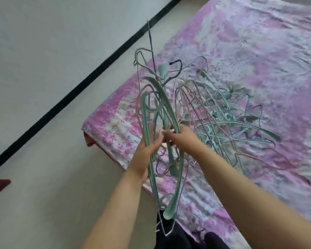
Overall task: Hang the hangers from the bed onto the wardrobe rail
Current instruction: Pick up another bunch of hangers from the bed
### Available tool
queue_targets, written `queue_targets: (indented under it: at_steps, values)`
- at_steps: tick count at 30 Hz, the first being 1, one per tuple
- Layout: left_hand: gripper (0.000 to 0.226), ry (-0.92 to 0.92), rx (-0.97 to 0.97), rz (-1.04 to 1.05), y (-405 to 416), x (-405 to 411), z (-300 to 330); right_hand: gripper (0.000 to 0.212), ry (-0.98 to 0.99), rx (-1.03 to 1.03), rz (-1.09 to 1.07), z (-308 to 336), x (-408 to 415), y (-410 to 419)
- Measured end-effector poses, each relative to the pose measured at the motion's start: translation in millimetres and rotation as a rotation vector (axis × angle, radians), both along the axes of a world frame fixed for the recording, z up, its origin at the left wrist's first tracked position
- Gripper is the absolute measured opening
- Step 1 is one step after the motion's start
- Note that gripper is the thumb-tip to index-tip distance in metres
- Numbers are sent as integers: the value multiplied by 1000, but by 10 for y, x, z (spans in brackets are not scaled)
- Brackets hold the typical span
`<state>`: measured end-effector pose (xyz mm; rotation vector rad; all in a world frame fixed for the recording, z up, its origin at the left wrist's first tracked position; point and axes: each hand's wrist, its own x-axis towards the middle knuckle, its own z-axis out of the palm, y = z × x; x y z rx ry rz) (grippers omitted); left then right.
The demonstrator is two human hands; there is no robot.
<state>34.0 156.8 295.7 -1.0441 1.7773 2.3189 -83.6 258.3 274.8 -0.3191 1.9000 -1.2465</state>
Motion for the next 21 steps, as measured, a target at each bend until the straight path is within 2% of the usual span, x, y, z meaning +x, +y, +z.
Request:
queue_targets:
  at_steps: [4,7,9,12,15,17,19,21]
  values:
    - [49,51,125,3,46,108,351,13,55,-79,147,429,62,161]
    - [70,53,187,1,78,185,546,12,89,-110,290,660,121,309]
    - [76,59,210,-2,132,223,663,11,107,-124,404,802,157,391]
    - [86,136,315,-1,262,278,717,4,94,-130,513,969,149,504]
    - [86,175,476,42,442,328,662,35,124,-69,648,1099,105,578]
    - [74,203,580,110,565,330,641,52,204,15,722,1139,60,594]
    - [66,237,622,170,656,315,655,56,274,98,783,1147,14,604]
    - [68,246,614,184,695,294,686,71,258,131,796,1143,9,625]
